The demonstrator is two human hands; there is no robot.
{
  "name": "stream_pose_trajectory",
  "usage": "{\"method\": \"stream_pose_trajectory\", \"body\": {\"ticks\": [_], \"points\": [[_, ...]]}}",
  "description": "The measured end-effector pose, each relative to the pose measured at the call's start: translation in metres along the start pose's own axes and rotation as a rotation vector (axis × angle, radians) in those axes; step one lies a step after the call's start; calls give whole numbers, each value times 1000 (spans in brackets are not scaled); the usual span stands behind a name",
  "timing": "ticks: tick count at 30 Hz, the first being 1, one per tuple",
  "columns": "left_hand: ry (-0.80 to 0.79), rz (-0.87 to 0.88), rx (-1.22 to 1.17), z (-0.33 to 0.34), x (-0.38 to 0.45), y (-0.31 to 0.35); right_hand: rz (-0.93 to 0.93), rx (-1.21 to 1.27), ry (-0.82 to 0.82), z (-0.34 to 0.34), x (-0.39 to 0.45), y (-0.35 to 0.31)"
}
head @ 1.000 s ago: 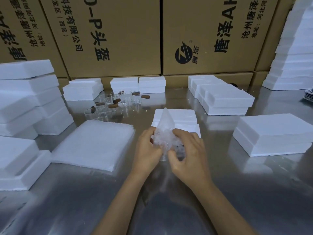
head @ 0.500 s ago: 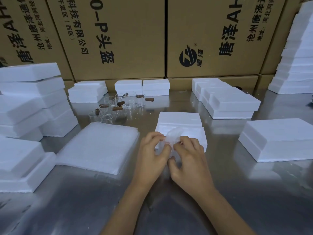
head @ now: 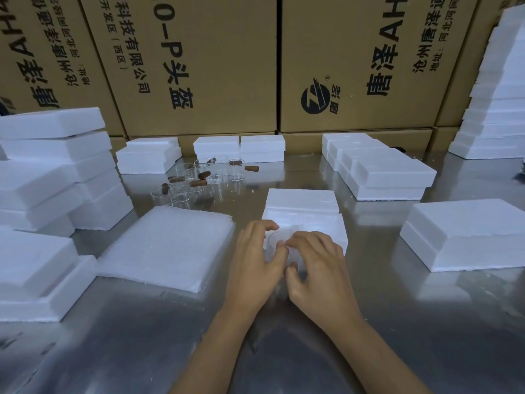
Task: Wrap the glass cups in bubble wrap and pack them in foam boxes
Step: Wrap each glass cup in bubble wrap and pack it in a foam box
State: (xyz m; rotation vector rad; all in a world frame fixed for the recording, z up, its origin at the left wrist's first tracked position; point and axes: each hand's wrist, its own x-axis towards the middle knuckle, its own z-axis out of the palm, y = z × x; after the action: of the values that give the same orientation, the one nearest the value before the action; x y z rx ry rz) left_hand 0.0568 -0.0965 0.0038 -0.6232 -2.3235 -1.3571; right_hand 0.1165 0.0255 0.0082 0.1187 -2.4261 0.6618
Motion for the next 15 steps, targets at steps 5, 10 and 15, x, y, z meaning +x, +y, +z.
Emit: {"method": "stream_pose_trajectory", "body": {"ticks": [5,10,15], "points": [[-48,101,57,-3,-2,5,-6,-63,-21,4,1,1],[-133,139,246,-5,0,6,-24,-92,8,9,1,2],[-220,117,434,-3,3,6,-28,-90,-3,12,3,4]]}}
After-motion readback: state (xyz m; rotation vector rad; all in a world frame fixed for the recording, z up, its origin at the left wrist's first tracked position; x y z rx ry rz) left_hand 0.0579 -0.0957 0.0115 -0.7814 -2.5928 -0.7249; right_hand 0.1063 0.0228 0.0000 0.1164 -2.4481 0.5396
